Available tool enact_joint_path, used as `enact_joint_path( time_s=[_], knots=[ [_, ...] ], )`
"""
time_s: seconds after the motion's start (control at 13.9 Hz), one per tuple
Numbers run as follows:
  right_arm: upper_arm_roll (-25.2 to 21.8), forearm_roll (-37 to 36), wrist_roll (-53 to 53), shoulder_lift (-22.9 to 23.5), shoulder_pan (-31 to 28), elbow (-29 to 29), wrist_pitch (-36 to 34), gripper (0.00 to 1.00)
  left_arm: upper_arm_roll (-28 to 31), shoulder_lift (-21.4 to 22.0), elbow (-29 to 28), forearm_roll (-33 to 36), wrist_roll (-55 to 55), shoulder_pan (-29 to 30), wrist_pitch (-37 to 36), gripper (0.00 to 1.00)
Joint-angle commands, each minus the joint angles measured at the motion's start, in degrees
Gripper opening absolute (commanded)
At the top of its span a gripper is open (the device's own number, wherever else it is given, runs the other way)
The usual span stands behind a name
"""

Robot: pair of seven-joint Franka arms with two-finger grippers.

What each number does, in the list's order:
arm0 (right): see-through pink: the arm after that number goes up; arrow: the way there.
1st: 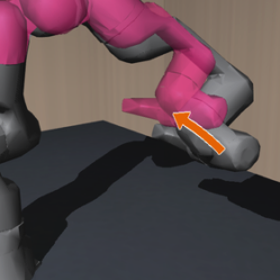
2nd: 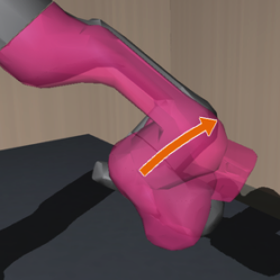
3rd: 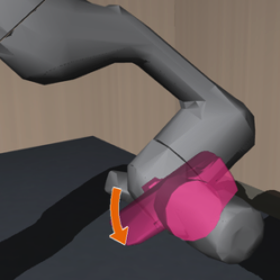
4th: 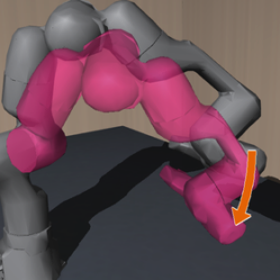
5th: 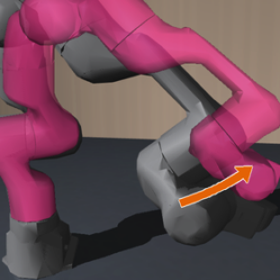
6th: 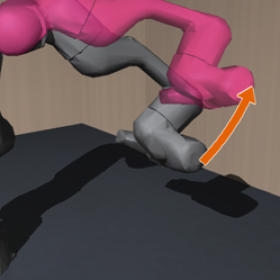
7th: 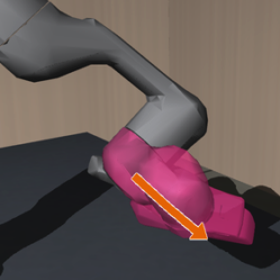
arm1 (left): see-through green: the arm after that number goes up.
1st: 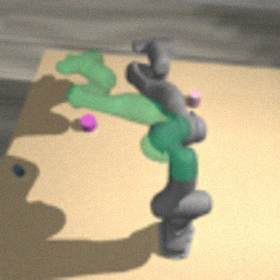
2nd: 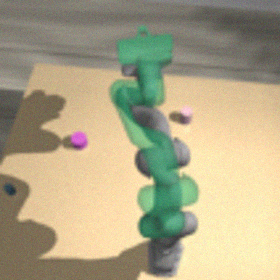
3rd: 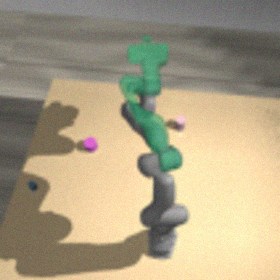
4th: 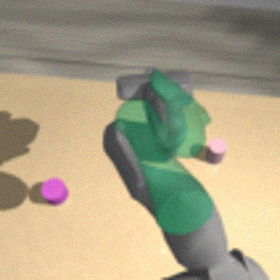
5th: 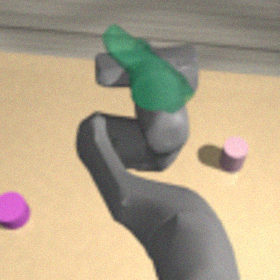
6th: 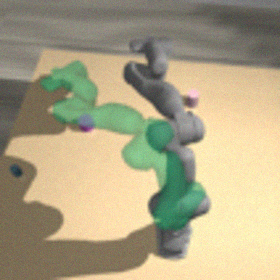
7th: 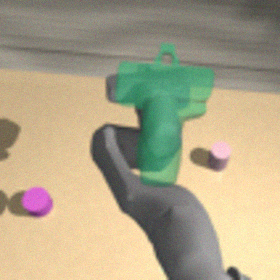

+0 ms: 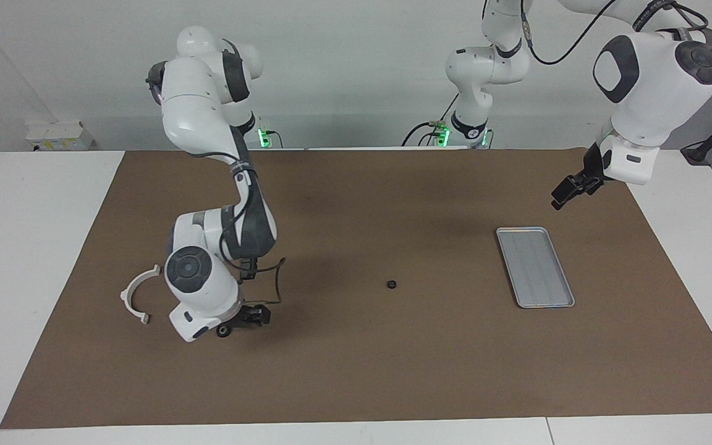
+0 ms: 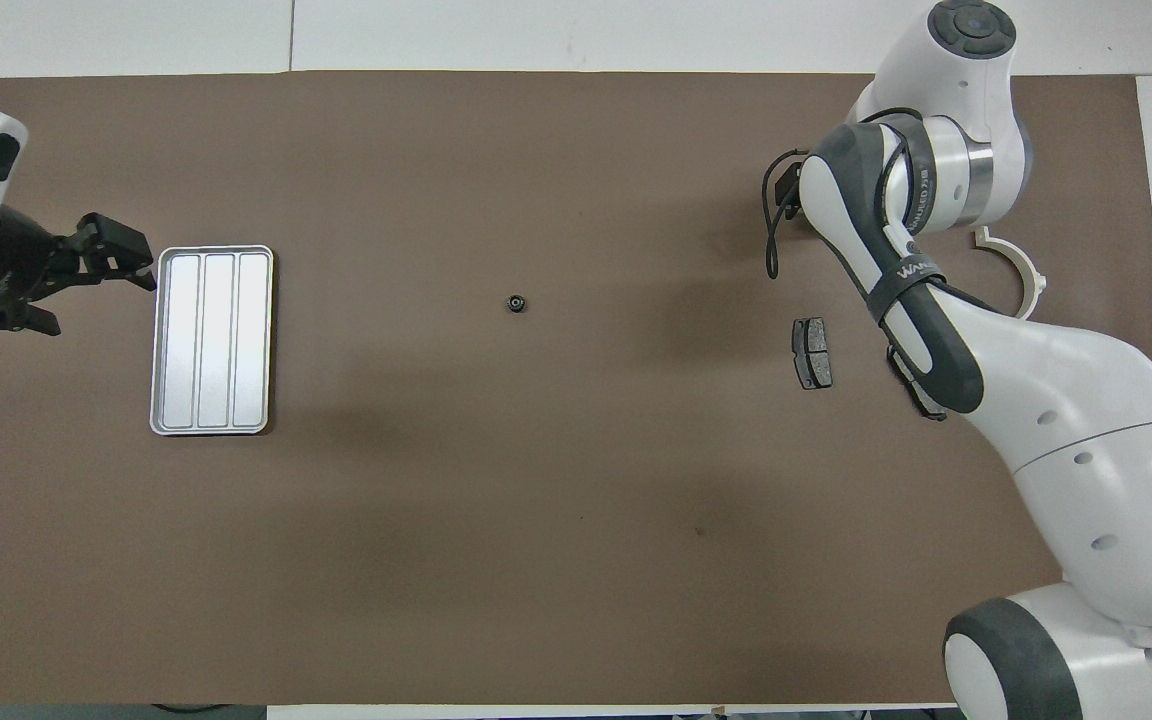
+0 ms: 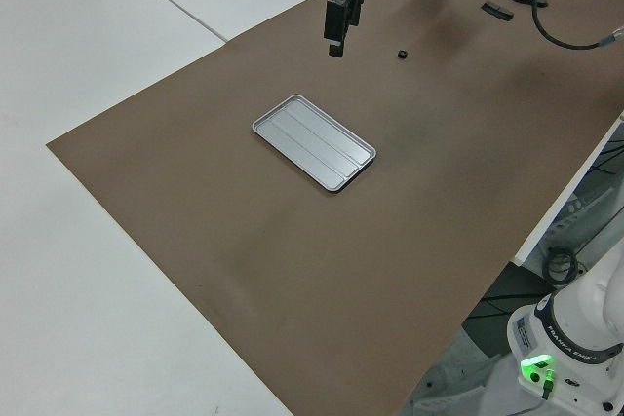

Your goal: Place bearing gear from tray to pile

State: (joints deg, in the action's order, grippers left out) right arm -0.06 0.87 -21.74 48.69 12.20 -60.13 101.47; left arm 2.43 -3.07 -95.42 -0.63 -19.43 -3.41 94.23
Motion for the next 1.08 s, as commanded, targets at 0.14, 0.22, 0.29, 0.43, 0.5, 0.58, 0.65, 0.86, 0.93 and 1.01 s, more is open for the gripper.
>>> enact_joint_path(
  time_s=[0.14, 0.22, 0.29, 0.43, 0.5, 0.58, 0.65, 0.86, 0.93, 1.01],
  knots=[
    [-1.7, 4.66, -27.07, -0.88, 12.47, 0.9, -0.75, 1.0, -0.5, 3.68, -1.7, 0.19, 5.79, 0.59, -3.35, 1.0],
    [-1.69, 4.84, -32.09, -0.71, 14.67, 0.9, 0.3, 1.0, -0.5, 4.04, -1.88, 0.19, 6.33, 1.11, -3.36, 1.0],
    [-1.61, 4.84, -35.8, -0.62, 16.61, 0.9, 1.96, 1.0, -0.5, 4.39, -2.4, 0.19, 6.34, 1.12, -3.09, 1.0],
    [-1.52, 4.84, -40.21, -0.09, 19.34, 0.9, 4.52, 1.0, -0.5, 4.66, -3.46, 0.19, 6.34, 1.12, -2.91, 1.0],
    [-1.61, 4.67, -41.62, 0.09, 20.48, 0.9, 5.31, 1.0, -0.5, 4.74, -3.37, 0.19, 6.34, 1.12, -3.18, 1.0],
    [-1.69, 4.67, -42.42, 0.35, 21.97, 0.9, 5.76, 1.0, -0.5, 4.66, -3.37, 0.19, 6.34, 1.12, -2.66, 1.0],
    [-1.96, 4.41, -43.21, 1.13, 23.47, 0.9, 6.54, 1.0, -0.5, 4.66, -3.37, 0.11, 6.34, 1.12, -2.65, 1.0],
    [-2.66, 4.05, -44.27, 2.37, 25.24, 0.9, 9.45, 1.0, -0.5, 4.66, -3.46, 0.02, 6.25, 1.03, -2.56, 1.0],
    [-2.75, 3.88, -43.83, 2.46, 25.24, 0.9, 9.97, 1.0, -0.84, 4.66, -3.46, 0.02, 6.16, 0.77, -2.48, 1.0],
    [-2.84, 2.83, -43.66, 2.98, 25.24, 0.9, 10.15, 1.0, -0.94, 4.66, -3.37, 0.02, 6.07, 0.59, -2.48, 1.0]
  ],
)
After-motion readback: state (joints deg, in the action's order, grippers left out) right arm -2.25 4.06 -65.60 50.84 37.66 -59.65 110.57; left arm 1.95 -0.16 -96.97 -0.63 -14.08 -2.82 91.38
